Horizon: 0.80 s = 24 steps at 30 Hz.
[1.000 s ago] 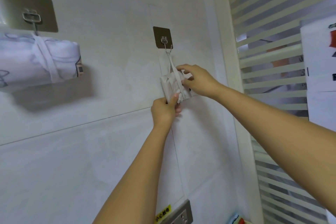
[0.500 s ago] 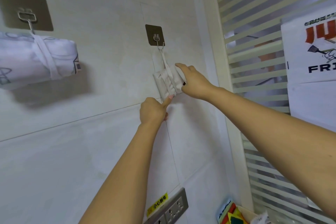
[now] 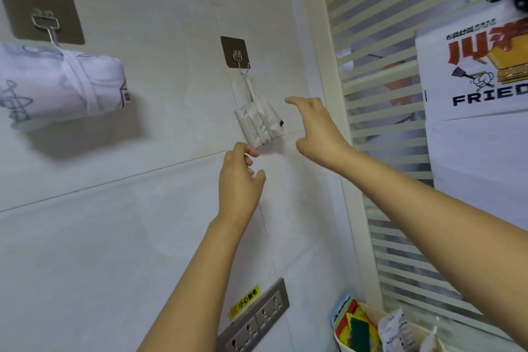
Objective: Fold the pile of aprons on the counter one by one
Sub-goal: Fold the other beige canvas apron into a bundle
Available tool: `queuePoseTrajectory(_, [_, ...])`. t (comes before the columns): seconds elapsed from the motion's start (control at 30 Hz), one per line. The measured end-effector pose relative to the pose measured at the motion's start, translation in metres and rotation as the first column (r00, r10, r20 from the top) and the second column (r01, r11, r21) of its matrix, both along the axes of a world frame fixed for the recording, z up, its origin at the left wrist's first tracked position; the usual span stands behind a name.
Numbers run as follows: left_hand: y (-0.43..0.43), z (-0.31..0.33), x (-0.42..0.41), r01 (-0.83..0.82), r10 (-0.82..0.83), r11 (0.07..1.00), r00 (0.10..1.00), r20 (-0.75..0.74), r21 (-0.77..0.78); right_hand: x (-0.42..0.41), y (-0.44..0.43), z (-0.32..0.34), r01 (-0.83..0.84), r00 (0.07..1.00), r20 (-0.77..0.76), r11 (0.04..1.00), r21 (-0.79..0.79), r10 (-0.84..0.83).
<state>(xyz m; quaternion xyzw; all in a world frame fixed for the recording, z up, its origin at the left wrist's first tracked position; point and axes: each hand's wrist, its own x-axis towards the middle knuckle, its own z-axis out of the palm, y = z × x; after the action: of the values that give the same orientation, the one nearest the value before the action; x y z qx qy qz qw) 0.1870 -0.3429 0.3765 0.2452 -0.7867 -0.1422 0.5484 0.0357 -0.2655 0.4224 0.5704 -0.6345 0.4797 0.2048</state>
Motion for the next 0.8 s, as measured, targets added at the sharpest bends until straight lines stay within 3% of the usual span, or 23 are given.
queuePoseTrajectory(0.17, [0.055, -0.063, -0.004, 0.286, -0.295, 0.954, 0.947, 0.124, 0.087, -0.003, 0.057, -0.081, 0.085, 0.994, -0.079, 0.986, 0.146, -0.074])
queuePoseTrajectory(0.27, [0.085, -0.118, -0.017, 0.444, -0.476, 0.878, 0.848, 0.234, 0.179, -0.022, 0.108, -0.156, 0.123, 0.992, -0.048, 0.941, 0.315, -0.114])
queuePoseTrajectory(0.4, [0.123, -0.195, -0.038, 0.557, -0.634, 0.773, 0.694, 0.34, 0.304, -0.053, 0.209, -0.257, 0.229, 0.953, 0.046, 0.81, 0.54, -0.301])
queuePoseTrajectory(0.5, [0.162, -0.257, -0.065, 0.595, -0.734, 0.68, 0.557, 0.39, 0.429, -0.073, 0.304, -0.335, 0.334, 0.812, 0.155, 0.665, 0.668, -0.563])
queuePoseTrajectory(0.57, [0.174, -0.283, -0.077, 0.574, -0.752, 0.659, 0.52, 0.405, 0.486, -0.083, 0.347, -0.368, 0.369, 0.72, 0.191, 0.6, 0.71, -0.668])
queuePoseTrajectory(0.73, [0.231, -0.36, -0.121, 0.521, -0.826, 0.561, 0.302, 0.476, 0.643, -0.085, 0.466, -0.442, 0.377, 0.382, 0.097, 0.251, 0.892, -0.919])
queuePoseTrajectory(0.8, [0.248, -0.384, -0.134, 0.467, -0.811, 0.582, 0.276, 0.516, 0.666, -0.078, 0.492, -0.47, 0.301, 0.325, 0.102, 0.205, 0.931, -0.94])
